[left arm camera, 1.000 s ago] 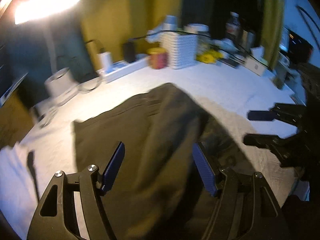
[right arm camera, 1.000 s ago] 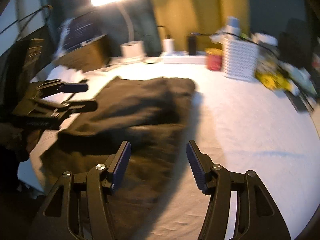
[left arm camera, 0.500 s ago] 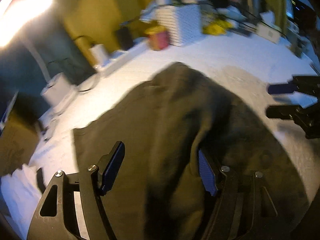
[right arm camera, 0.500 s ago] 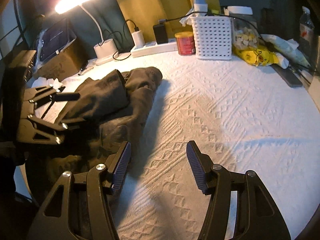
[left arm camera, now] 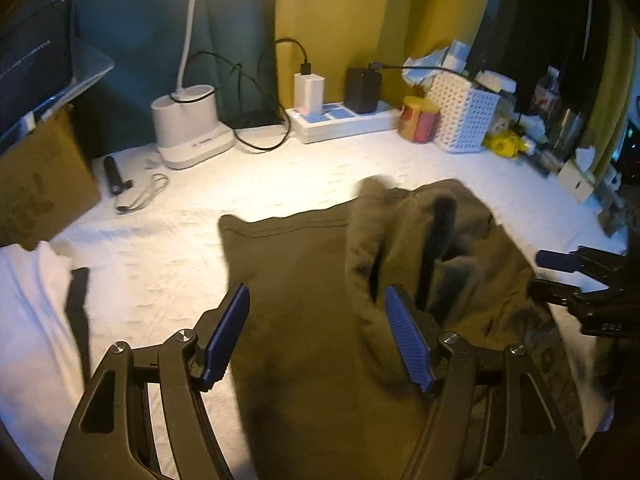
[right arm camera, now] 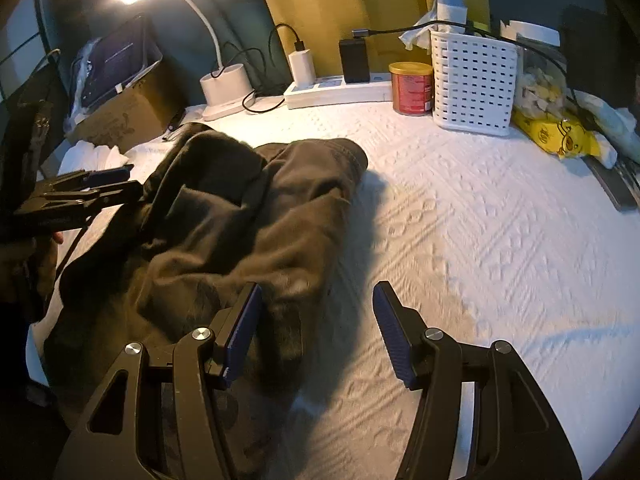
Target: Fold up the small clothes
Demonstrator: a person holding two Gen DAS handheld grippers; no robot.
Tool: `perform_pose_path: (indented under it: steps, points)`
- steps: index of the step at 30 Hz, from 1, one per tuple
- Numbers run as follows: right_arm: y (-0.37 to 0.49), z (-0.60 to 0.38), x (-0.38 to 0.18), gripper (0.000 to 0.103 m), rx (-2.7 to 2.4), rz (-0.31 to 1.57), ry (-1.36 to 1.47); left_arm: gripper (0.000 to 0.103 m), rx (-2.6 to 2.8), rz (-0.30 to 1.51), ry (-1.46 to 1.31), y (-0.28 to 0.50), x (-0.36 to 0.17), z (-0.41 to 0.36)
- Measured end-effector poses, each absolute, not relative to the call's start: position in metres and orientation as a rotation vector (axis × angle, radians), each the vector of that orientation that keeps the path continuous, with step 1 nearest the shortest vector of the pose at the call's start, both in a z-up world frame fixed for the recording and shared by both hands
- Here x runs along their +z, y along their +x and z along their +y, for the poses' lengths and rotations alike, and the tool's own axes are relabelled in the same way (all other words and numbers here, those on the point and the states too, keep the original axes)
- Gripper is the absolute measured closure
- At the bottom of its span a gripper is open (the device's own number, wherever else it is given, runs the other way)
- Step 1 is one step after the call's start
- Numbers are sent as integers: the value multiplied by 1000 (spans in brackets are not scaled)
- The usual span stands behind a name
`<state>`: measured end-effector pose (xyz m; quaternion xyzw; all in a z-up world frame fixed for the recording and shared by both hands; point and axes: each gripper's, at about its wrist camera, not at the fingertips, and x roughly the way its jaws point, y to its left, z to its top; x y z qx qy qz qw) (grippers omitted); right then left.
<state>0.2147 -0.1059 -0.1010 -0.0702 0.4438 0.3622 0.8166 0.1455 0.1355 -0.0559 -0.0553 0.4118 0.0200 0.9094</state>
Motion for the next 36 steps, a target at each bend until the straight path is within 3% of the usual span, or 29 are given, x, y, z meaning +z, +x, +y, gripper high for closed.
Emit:
perform_pose_path:
  steps: [4,9,11,13,14,20,27,33,34,36]
  points:
    - [227,-103,-99,42,746,948,-148,33,-54,825,-116,159,-56,125]
    - [242,-104,-100,42,709,953,-143,35,-71,919,-80,186,-82,129]
    - [247,-106,-101,42,695,956,-139,82,-91,929,-75,186,-86,132]
    - [249,-107,-102,42,685,959,-135,99,-105,922,-72,183,-87,134]
    - [250,-108,-104,42,681,964,-131,101,-95,902,-75,180,-85,136]
    - [254,-98,-108,42,687,972,-139,101,0,793,-122,162,-68,162]
    - [265,-77,-116,42,725,975,-162,100,56,833,-204,162,-90,192]
    - [276,-69,-122,42,738,979,-144,100,110,809,-235,159,-76,210]
    - [278,-70,-121,42,735,978,-132,99,100,797,-225,160,-71,210]
    - [285,-71,-119,42,730,974,-108,85,73,786,-208,162,-67,207]
